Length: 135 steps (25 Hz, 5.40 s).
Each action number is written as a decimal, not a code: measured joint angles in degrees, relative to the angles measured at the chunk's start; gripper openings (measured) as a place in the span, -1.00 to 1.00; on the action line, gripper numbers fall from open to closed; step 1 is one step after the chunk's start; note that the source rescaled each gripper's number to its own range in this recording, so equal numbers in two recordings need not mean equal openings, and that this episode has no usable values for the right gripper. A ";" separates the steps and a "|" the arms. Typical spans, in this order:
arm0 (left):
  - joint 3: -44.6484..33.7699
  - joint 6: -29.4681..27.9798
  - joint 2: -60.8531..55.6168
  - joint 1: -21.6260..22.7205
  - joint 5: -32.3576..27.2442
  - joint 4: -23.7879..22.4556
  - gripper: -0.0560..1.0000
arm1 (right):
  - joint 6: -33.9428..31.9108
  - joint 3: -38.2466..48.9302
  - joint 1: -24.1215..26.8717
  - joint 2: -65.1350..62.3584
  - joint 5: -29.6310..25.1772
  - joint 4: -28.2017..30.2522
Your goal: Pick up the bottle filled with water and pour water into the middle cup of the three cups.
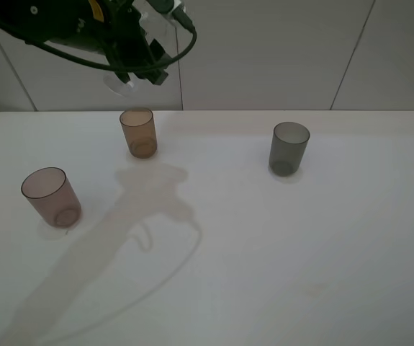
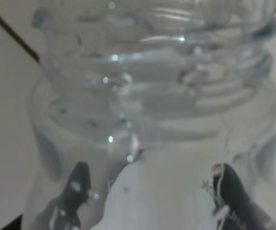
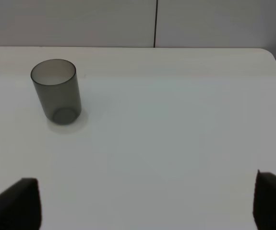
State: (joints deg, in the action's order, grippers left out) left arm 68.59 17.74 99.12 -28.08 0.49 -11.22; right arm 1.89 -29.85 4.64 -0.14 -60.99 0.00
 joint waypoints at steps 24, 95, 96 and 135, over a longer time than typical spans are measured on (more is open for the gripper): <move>-32.37 -16.04 7.08 -12.25 52.20 1.40 -0.86 | 0.00 0.00 0.00 0.00 0.00 0.00; -31.97 -15.36 -78.27 23.44 -49.44 18.71 0.71 | 0.00 0.00 0.00 0.00 0.00 0.00; -31.97 -15.36 -79.25 23.51 -51.99 19.06 0.71 | 0.00 0.00 0.00 0.00 0.00 0.00; -39.60 -16.24 -99.47 23.79 -61.51 14.88 0.71 | 0.00 0.00 0.00 0.00 0.00 0.00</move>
State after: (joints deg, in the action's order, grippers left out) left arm 28.99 1.50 -0.35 -4.29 -61.02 3.66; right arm 1.89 -29.85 4.64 -0.14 -60.99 0.00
